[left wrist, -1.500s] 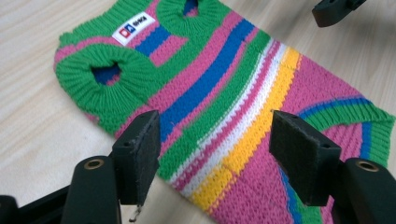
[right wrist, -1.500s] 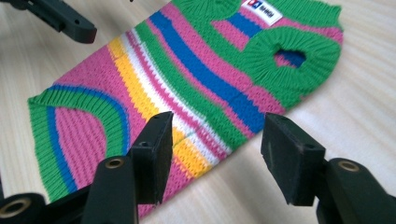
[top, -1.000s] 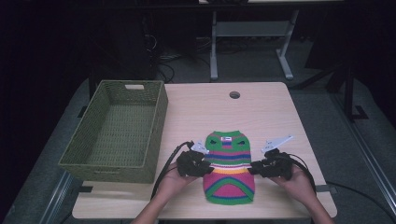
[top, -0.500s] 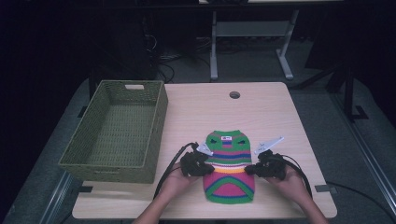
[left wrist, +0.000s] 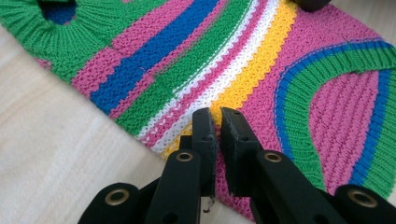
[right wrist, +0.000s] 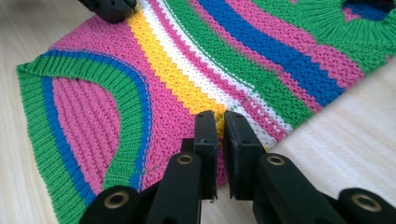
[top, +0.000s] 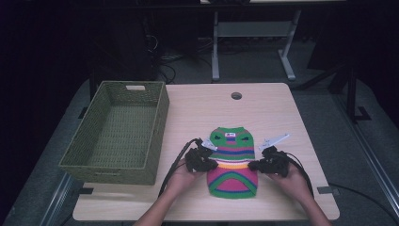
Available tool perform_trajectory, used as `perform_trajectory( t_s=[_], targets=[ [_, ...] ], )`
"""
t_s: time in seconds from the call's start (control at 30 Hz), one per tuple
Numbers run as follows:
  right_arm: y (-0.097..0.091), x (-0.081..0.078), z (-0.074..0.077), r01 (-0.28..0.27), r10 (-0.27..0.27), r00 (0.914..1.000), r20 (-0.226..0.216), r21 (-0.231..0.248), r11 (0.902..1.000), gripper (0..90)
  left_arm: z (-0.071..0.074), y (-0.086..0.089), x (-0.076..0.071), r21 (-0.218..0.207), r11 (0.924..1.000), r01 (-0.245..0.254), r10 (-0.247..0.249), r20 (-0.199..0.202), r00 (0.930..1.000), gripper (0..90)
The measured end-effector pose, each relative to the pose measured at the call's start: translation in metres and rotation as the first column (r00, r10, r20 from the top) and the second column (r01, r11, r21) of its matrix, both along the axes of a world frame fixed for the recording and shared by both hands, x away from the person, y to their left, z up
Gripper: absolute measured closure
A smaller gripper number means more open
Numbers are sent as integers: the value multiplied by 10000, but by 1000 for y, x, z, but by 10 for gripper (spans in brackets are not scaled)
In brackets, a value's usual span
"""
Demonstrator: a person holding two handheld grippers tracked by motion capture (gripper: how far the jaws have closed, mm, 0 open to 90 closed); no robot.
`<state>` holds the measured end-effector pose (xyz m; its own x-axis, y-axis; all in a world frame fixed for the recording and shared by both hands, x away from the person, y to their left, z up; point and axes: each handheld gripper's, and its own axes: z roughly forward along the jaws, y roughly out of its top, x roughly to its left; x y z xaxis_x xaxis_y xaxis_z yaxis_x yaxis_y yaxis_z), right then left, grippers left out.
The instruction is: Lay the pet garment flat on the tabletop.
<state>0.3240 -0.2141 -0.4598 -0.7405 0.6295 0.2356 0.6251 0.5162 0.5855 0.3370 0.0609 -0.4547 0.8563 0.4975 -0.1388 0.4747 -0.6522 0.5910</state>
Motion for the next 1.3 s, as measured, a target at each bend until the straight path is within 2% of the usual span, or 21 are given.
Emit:
perform_trajectory(
  t_s=[0.33, 0.47, 0.57, 0.67, 0.83, 0.93, 1.1, 1.2, 1.3],
  targets=[
    [-8, 11, -3, 497, -497, 9988, -25, 374, 9981, 818, -2, -3, 11, -205, 9991, -374, 376, 78, 9993, 827],
    [-11, 15, -5, 695, -696, 9976, -2, 523, 9962, 817, -2, -5, 16, -117, 9992, -387, 388, 67, 9992, 825],
    [-13, 19, -4, 757, -753, 9971, -112, 473, 9960, 813, -2, -6, 18, -142, 9991, -405, 406, 57, 9992, 824],
    [-11, 25, -2, 745, -742, 9971, -142, 208, 9970, 802, -2, -8, 21, -157, 9985, -521, 522, 91, 9986, 822],
    [-13, 31, -2, 904, -898, 9957, -218, 255, 9956, 793, -4, -9, 26, -406, 9966, -718, 719, -3, 9974, 820],
    [-12, 33, -2, 912, -907, 9957, -192, 237, 9956, 788, -3, -9, 27, -236, 9975, -672, 673, 37, 9977, 814],
    [-12, 34, -2, 925, -920, 9955, -211, 258, 9954, 773, -3, -9, 28, -332, 9967, -737, 738, 10, 9973, 803],
    [-12, 33, -2, 883, -878, 9960, -178, 304, 9956, 747, -2, -8, 27, -297, 9972, -684, 687, 106, 9976, 758],
    [-12, 32, 0, 883, -879, 9960, -142, 307, 9956, 683, 0, -5, 26, -517, 9951, -840, 848, 132, 9963, 713]
  ],
)
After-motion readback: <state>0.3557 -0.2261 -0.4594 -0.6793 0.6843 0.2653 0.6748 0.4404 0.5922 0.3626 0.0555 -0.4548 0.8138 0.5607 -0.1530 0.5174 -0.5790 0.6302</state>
